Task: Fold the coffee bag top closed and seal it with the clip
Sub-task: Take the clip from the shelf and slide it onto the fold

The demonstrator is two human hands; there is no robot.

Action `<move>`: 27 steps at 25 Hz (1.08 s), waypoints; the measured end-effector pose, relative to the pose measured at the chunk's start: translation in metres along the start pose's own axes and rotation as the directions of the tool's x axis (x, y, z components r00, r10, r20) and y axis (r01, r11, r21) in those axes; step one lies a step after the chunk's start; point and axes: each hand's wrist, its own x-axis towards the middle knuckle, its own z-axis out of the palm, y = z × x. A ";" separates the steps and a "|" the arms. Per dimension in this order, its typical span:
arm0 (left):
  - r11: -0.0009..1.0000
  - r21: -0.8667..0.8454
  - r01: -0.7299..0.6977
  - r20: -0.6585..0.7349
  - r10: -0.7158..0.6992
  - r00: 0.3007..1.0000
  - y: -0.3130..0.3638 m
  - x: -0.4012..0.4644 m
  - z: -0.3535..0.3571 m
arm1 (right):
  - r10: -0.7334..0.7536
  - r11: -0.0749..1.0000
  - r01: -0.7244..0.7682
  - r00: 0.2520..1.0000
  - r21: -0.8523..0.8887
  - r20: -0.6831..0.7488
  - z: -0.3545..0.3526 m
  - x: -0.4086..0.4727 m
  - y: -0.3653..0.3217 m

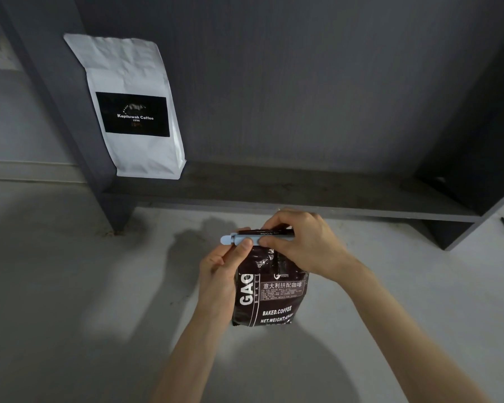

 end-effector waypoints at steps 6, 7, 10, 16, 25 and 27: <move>1.000 0.012 -0.005 -0.036 0.006 0.999 -0.005 0.003 0.001 | 0.017 1.000 -0.016 0.999 0.012 -0.029 0.003 -0.003 -0.006; 1.000 0.021 -0.005 -0.039 0.006 0.999 -0.005 0.003 0.000 | 0.019 1.000 -0.018 0.999 0.014 -0.028 0.003 -0.003 -0.006; 0.997 0.080 -0.021 -0.023 0.023 0.999 -0.005 0.003 -0.002 | 0.025 0.999 -0.025 1.000 0.024 -0.007 0.002 -0.003 -0.006; 0.989 0.116 -0.087 -0.002 0.088 0.996 -0.008 0.002 -0.007 | 0.043 0.998 -0.043 0.999 0.055 0.013 0.001 -0.003 -0.003; 0.983 0.138 -0.122 -0.076 0.133 0.988 -0.012 0.002 0.001 | 0.053 0.998 -0.052 0.998 0.040 -0.041 0.007 -0.003 0.000; 0.981 0.150 -0.127 -0.061 0.137 0.989 -0.010 0.002 -0.002 | 0.032 0.999 -0.031 0.998 0.022 -0.046 0.008 -0.003 0.001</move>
